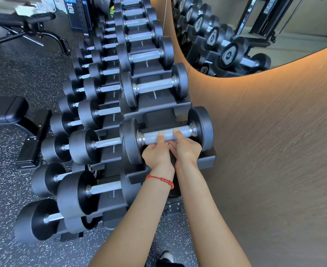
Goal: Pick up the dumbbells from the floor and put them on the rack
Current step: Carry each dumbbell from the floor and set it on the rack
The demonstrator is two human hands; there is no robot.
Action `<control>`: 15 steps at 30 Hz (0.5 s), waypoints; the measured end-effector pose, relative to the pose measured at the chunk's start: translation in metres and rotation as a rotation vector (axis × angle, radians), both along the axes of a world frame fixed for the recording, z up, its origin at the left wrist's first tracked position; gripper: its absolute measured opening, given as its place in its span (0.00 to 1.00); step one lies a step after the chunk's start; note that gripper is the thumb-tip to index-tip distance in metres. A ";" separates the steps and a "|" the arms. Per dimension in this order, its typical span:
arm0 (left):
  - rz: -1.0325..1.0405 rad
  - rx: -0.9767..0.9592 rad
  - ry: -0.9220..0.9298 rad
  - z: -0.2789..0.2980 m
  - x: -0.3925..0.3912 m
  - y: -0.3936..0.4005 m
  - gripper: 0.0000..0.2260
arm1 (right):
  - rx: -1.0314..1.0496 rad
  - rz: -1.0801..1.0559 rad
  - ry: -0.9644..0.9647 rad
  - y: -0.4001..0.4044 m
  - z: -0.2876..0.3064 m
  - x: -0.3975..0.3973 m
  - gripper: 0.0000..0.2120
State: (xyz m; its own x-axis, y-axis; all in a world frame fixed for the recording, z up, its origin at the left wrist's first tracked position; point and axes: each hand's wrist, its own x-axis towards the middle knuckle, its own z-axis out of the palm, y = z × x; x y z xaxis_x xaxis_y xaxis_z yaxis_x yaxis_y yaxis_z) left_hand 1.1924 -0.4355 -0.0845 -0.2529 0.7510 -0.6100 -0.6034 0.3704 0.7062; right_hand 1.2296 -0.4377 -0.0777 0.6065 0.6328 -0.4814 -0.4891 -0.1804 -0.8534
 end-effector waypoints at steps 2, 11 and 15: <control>-0.005 0.005 0.010 -0.001 0.000 -0.001 0.14 | -0.001 0.005 -0.014 -0.002 0.000 0.000 0.08; -0.062 0.031 0.047 -0.005 -0.002 -0.004 0.12 | 0.039 0.028 -0.095 -0.014 0.002 0.002 0.11; -0.060 0.061 0.043 -0.003 -0.002 -0.011 0.09 | 0.053 0.052 -0.134 -0.019 0.001 0.004 0.09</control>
State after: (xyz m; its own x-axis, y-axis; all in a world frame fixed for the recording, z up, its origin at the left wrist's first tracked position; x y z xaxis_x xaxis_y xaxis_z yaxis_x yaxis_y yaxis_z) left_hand 1.1903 -0.4470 -0.0871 -0.2313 0.8011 -0.5520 -0.5500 0.3603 0.7534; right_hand 1.2333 -0.4565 -0.0771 0.6290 0.6872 -0.3634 -0.3612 -0.1556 -0.9194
